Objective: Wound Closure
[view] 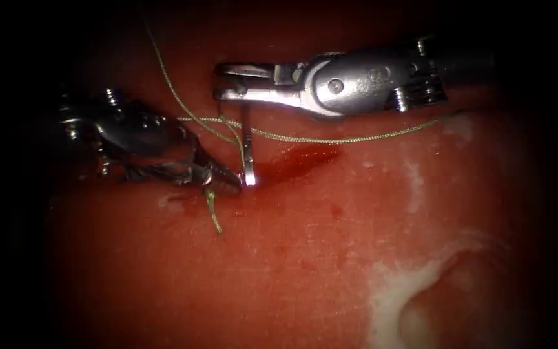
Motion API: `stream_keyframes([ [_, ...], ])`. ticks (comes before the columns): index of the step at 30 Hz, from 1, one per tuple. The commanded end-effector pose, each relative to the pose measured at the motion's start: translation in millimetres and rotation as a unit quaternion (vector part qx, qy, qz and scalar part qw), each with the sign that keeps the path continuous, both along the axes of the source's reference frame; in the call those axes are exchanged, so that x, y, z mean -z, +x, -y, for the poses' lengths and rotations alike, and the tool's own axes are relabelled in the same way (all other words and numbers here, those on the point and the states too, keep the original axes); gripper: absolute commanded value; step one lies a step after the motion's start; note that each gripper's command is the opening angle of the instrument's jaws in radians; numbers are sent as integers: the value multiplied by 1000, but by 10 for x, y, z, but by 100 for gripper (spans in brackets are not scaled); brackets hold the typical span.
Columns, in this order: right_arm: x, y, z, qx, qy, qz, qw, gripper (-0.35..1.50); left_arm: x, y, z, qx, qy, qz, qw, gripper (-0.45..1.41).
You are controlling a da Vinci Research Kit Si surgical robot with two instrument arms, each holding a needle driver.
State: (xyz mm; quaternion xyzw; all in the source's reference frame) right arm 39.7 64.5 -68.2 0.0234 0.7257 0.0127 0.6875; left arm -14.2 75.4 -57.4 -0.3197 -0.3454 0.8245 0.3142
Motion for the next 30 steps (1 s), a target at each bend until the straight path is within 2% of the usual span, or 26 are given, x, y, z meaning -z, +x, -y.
stream_keyframes([
  [1, -2, 7, 0, 7, 0, -1, 1000, -35, 1, -4, -1, 3, 0, 0, 1000, 7],
  [6, 0, 6, -4, 27, 2, -9, 1000, -35, 30, -14, 4, 1, -14, 6, 1000, 6],
  [12, -2, 7, -5, 29, 1, -7, 1000, -35, 38, -32, 24, -14, -4, 15, 1000, 6],
  [17, -2, 9, -7, 28, 16, -6, 999, -35, 30, -35, 37, -19, -7, 15, 1000, 6],
  [22, -4, 11, -6, 33, 51, -2, 998, -35, 3, -44, 73, -46, -12, 15, 999, 7],
  [30, -4, 10, -6, 38, 75, 6, 996, -35, 2, -44, 79, -49, -12, 16, 999, 7],
])
